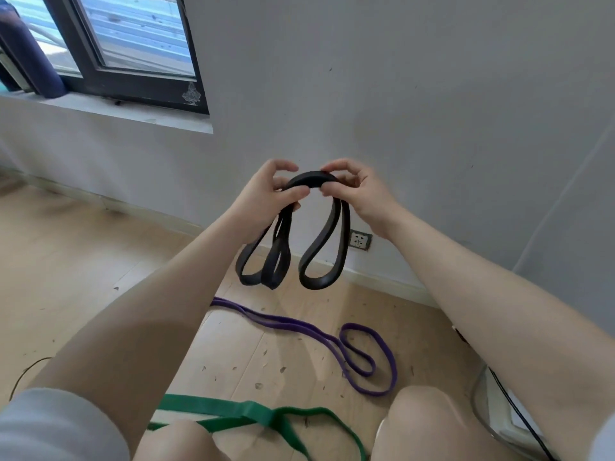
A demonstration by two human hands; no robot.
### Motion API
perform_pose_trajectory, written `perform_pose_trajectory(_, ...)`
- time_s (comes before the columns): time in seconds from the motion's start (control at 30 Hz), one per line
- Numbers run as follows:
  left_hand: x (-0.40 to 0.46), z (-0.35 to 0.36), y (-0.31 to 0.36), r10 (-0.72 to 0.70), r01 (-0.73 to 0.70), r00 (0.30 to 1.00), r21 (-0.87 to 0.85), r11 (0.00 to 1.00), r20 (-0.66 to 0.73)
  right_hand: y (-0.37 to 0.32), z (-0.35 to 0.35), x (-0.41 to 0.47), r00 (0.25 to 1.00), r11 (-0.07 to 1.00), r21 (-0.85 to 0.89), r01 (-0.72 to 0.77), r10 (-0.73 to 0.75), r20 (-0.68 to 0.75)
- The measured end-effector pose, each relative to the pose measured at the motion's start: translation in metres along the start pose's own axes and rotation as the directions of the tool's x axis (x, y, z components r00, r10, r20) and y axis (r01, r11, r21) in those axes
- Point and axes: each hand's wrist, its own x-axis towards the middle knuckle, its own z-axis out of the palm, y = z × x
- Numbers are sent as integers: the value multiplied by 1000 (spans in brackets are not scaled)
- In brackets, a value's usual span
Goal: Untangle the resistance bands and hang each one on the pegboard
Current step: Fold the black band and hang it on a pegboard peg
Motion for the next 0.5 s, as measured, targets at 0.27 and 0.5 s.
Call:
perform_pose_trajectory(0.27,74,14,60,196,-228,973,-387,894,-120,-58,-44,51,957,968,191,165,-110,-270)
perform_pose_trajectory(0.5,138,12,97,245,-242,969,-259,935,-22,-91,-85,94,928,983,52,176,-148,-343)
